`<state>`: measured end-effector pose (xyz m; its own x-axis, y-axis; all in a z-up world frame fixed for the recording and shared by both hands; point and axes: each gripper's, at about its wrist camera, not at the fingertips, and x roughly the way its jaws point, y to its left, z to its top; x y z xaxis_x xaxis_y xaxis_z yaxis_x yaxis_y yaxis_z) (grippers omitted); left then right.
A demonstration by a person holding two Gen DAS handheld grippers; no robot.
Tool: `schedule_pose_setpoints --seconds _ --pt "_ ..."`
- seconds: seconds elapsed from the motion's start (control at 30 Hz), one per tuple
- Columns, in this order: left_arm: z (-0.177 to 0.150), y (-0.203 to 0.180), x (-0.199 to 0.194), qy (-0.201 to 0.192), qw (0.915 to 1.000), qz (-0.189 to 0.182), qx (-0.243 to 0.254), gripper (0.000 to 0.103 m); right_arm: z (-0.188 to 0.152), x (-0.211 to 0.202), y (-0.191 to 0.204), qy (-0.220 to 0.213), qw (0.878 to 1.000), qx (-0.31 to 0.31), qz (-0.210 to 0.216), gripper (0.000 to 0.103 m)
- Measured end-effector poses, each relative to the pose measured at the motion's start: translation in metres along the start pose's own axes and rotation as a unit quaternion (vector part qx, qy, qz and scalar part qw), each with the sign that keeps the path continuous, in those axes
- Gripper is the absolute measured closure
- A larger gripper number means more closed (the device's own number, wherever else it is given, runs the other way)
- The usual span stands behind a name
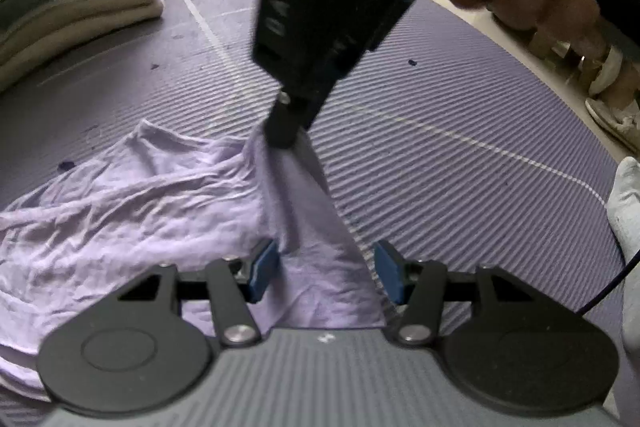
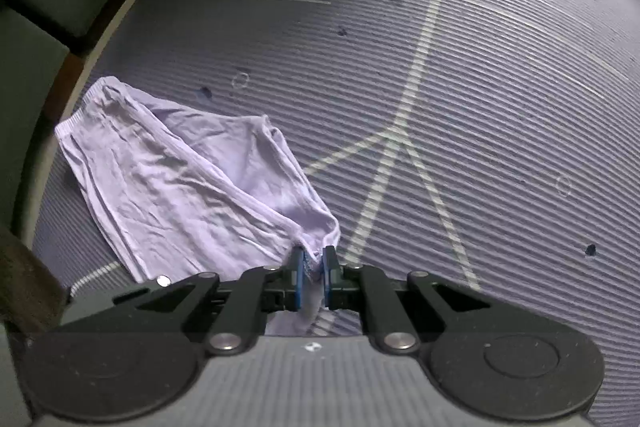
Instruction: Fold clothes
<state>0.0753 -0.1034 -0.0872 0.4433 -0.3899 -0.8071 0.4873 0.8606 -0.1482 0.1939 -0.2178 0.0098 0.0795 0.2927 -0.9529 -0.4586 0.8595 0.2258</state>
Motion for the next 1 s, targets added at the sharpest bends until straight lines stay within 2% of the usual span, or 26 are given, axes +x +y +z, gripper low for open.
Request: schedule_pose_setpoints --seconds 0.33,0.4,0.43,0.47,0.5,0.53,0.6,0.7,0.83,1.0 --pt "0.0 0.011 -0.004 -0.003 0.9989 -0.004 -0.047 0.046 0.022 0.001 0.026 -0.004 1.0 0.004 0.029 0.095" --pt "-0.001 0.016 -0.005 -0.008 0.9977 -0.003 -0.067 0.05 0.024 0.001 0.028 -0.004 1.0 0.005 0.03 0.095" --pt "-0.002 0.02 -0.006 -0.013 0.9967 -0.001 -0.08 0.06 0.025 0.002 0.028 -0.004 1.0 0.006 0.03 0.095" --pt "-0.002 0.024 -0.005 -0.017 0.9958 0.003 -0.09 0.081 0.025 0.004 0.028 -0.004 0.999 0.01 0.031 0.093" --pt "-0.002 0.026 -0.005 -0.016 0.9954 0.004 -0.095 0.092 0.025 0.005 0.027 -0.004 0.999 0.014 0.029 0.09" --pt "-0.003 0.032 -0.003 -0.013 0.9938 0.003 -0.11 0.096 0.025 0.006 0.025 -0.004 1.0 0.018 0.025 0.089" --pt "-0.004 0.037 -0.003 -0.015 0.9916 -0.007 -0.128 0.097 0.024 0.005 0.023 -0.007 1.0 0.024 0.019 0.07" --pt "-0.003 0.035 -0.004 -0.015 0.9919 -0.005 -0.126 0.097 0.02 0.002 0.015 -0.015 0.999 0.041 0.004 0.053" --pt "-0.003 0.03 -0.004 -0.018 0.9936 -0.001 -0.111 0.097 0.013 0.008 0.013 -0.001 0.998 0.063 0.011 0.048" --pt "-0.004 0.028 -0.003 -0.02 0.9936 -0.001 -0.111 0.096 0.004 0.027 0.029 0.024 0.999 0.037 -0.002 0.048"
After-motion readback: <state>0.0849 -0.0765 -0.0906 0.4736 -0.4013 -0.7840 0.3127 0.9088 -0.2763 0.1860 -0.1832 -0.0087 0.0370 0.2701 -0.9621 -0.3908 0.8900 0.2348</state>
